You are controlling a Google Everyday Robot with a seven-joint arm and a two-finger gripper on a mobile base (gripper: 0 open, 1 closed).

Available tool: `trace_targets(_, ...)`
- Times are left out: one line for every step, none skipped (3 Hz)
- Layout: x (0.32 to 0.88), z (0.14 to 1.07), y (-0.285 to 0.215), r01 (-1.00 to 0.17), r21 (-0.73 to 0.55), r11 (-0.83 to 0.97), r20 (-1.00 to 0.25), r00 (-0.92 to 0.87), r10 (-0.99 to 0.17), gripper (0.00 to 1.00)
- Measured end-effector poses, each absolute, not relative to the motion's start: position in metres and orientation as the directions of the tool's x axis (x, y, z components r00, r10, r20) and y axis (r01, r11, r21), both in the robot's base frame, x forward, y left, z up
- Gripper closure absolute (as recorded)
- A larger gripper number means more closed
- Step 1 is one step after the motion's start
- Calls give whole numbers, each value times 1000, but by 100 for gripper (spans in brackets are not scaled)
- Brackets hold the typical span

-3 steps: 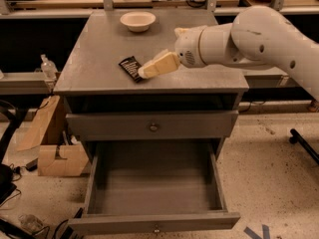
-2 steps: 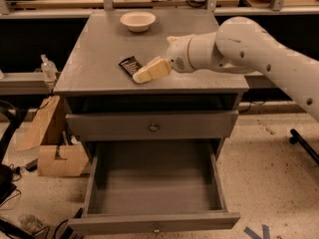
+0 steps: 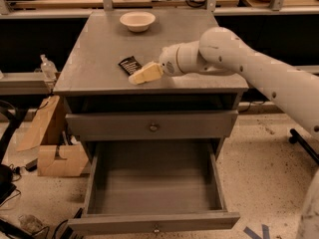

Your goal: Place rxbar chocolate into middle drawer

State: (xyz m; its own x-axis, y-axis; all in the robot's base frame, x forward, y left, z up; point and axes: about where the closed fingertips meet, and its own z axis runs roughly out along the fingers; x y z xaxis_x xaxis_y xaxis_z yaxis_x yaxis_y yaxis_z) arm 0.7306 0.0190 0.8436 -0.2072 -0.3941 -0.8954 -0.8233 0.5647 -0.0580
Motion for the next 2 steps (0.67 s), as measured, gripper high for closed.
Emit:
trace_targets(744, 829, 28, -815, -17, 579, -890, -253, -381, 0)
trace_targets(749, 820, 40, -815, 5, 579, -880, -279, -384, 0)
